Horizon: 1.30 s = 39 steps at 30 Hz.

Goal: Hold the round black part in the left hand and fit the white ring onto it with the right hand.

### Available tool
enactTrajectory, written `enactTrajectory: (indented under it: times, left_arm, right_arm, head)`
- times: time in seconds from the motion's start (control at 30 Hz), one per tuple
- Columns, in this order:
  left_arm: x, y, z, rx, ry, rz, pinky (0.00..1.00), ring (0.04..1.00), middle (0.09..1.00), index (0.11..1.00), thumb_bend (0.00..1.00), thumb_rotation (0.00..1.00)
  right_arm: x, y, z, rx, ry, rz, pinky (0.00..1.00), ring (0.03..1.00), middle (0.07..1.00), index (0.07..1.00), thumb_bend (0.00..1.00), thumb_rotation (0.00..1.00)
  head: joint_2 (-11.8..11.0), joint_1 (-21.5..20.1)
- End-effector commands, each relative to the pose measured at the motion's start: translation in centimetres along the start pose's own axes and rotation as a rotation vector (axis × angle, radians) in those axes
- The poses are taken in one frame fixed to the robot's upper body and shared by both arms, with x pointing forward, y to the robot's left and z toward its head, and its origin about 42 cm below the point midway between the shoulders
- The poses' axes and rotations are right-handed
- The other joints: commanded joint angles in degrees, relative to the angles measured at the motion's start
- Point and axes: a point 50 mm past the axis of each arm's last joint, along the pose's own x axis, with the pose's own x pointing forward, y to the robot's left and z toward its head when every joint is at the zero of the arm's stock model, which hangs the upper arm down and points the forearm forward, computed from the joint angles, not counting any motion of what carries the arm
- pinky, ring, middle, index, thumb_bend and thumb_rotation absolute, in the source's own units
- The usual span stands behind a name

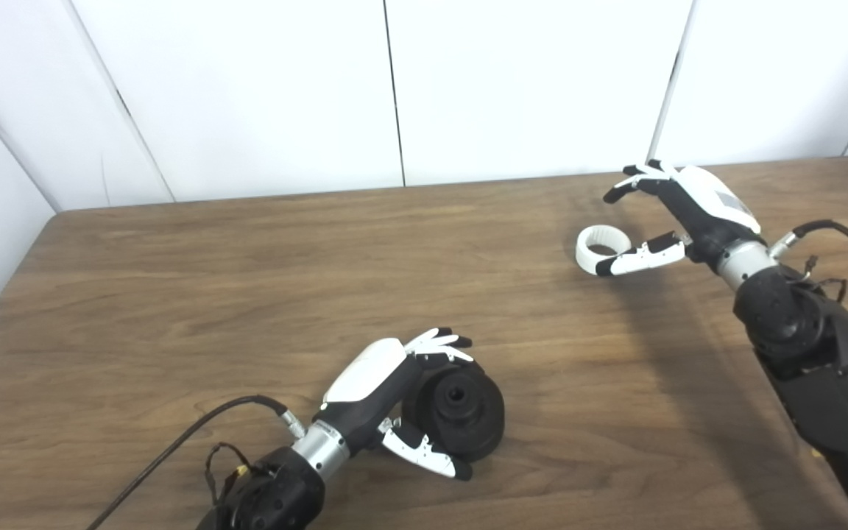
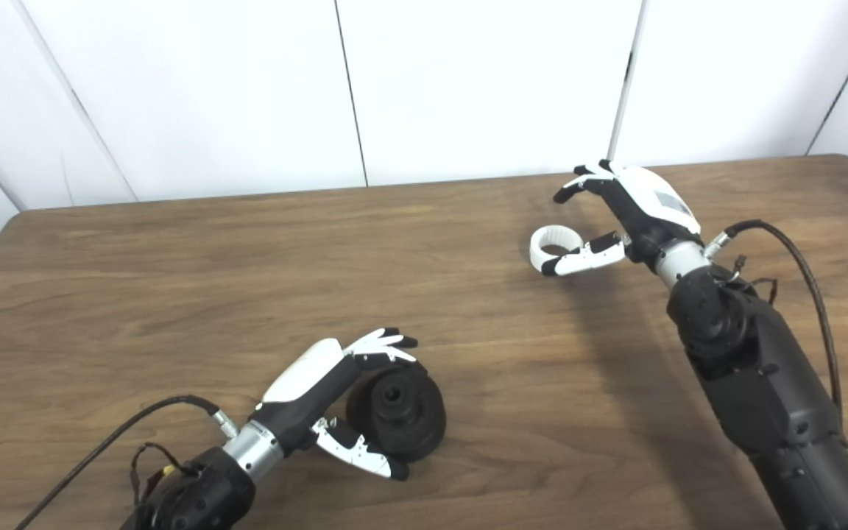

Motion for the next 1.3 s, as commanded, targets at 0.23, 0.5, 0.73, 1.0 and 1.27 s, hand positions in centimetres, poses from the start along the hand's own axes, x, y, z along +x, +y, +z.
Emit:
enactTrajectory:
  times: [0.23, 0.5, 0.73, 1.0, 1.27]
  left_arm:
    - [0.1, 0.1, -0.4, 0.017, 0.004, 0.004, 0.90, 0.975, 0.904, 0.598, 0.86, 0.19]
    - [0.1, 0.2, -0.4, 0.013, 0.005, 0.009, 0.90, 0.975, 0.903, 0.600, 0.85, 0.20]
    - [0.2, -0.1, -0.5, 0.012, 0.001, 0.011, 0.91, 0.976, 0.902, 0.601, 0.86, 0.19]
    - [0.4, -0.2, -0.4, 0.007, 0.003, 0.007, 0.92, 0.984, 0.909, 0.602, 0.85, 0.20]
    - [0.4, -0.5, -0.3, 0.006, 0.008, 0.006, 0.91, 0.990, 0.912, 0.602, 0.85, 0.19]
  right_arm:
    - [2.9, -1.6, 0.7, -0.039, -0.024, -0.030, 0.98, 0.997, 0.919, 0.729, 1.00, 0.34]
    - [3.9, -0.6, -0.2, -0.029, -0.004, -0.008, 0.98, 1.000, 0.921, 0.739, 1.00, 0.35]
    - [4.6, 0.2, -0.8, -0.019, 0.011, -0.002, 1.00, 1.000, 0.925, 0.747, 1.00, 0.37]
    - [5.2, 0.9, -1.3, -0.021, 0.012, -0.002, 0.97, 0.991, 0.920, 0.741, 1.00, 0.39]
    - [5.5, 1.4, -1.6, -0.013, 0.009, -0.012, 0.96, 0.974, 0.903, 0.721, 1.00, 0.39]
  head:
    - [-0.12, 0.10]
    - [-0.07, 0.09]
    - [-0.71, 0.19]
    - [-1.11, 0.43]
    - [-1.34, 0.80]
